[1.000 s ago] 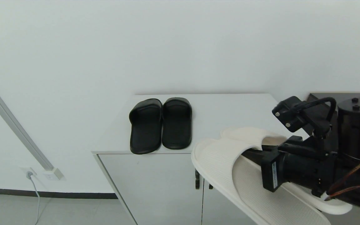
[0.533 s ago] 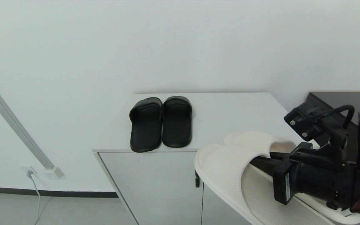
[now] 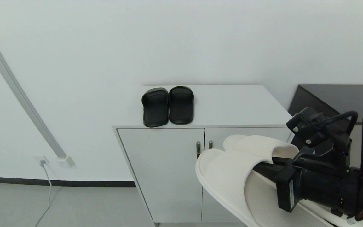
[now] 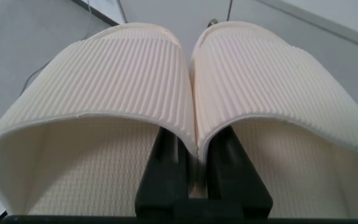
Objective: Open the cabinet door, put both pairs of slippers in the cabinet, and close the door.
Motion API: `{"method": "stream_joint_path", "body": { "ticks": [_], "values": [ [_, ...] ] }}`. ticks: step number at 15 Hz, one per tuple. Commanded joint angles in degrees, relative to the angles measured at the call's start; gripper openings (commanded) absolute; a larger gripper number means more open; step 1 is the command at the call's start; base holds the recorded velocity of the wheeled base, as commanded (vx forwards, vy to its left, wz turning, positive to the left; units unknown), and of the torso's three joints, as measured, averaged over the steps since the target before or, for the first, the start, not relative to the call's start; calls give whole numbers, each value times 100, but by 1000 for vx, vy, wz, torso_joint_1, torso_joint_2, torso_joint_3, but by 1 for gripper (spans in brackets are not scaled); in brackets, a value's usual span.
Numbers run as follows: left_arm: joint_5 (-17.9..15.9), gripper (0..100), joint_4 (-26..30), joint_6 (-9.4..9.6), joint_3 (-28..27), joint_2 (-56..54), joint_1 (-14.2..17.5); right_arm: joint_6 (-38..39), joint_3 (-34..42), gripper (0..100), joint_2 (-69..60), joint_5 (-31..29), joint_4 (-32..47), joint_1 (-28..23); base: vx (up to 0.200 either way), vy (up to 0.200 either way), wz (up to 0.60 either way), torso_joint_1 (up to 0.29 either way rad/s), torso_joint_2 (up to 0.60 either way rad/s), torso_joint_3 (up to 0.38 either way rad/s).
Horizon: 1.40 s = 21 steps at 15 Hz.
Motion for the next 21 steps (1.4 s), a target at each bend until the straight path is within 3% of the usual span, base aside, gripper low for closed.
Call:
{"method": "stream_joint_path", "body": {
  "ticks": [1,14,15,21],
  "values": [
    [1,0,0,-4,0,8,-2,-1,16,0,11,-10,6,2,0,0,0,0,0,0],
    [10,0,0,5,0,-1,-2,-10,218,0,-77,-19,6,2,0,0,0,0,0,0],
    [1,100,9,5,0,8,-2,-10,218,0,-77,-10,15,2,0,0,0,0,0,0],
    [10,100,0,5,0,-1,-2,-142,227,0,-60,-10,15,11,0,0,0,-157,406,246]
  ]
}}
